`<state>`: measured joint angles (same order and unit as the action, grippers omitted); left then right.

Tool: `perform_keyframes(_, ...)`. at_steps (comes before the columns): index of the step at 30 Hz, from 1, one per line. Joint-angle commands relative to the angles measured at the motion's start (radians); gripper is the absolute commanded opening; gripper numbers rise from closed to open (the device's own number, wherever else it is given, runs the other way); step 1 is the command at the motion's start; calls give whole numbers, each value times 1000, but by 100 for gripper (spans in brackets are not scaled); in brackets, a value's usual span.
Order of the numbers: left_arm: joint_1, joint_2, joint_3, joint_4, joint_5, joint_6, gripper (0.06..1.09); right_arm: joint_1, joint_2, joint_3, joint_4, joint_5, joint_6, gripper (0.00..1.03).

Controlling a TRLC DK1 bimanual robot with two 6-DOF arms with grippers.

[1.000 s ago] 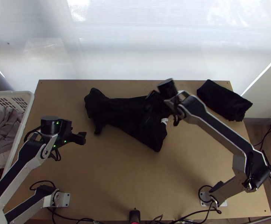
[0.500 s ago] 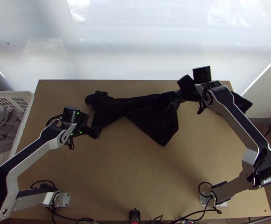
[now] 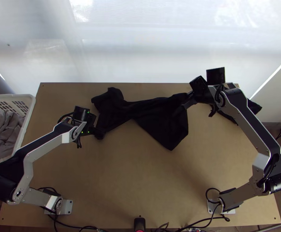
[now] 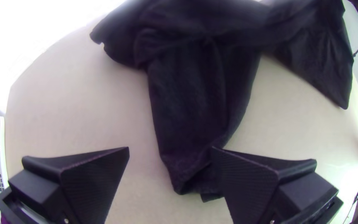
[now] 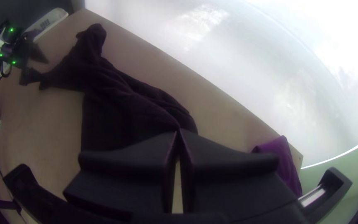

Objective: Fold the t-shirt

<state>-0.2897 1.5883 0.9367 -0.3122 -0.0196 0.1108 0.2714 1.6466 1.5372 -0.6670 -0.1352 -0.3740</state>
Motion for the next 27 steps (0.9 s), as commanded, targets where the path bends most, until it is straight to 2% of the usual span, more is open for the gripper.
perform_keyframes(1,9,87,53,-31,-13,-8,96,6,10,11,3,-1,1,3)
perform_keyframes(4,0,108,94,-93,-13,-26,87,11,9,12,4,-1,-2,3)
perform_keyframes(8,-6,118,116,-125,-8,-30,69,11,9,12,4,0,-2,3)
perform_keyframes(10,-8,114,120,-140,-6,-30,53,11,9,12,4,0,-3,3)
perform_keyframes(13,-8,105,128,-163,0,-30,16,11,9,14,4,0,-3,3)
perform_keyframes(14,-8,101,131,-163,0,-30,9,11,9,12,4,0,-3,3)
perform_keyframes(27,78,-82,232,-258,0,-25,9,14,-37,84,-8,36,17,3)
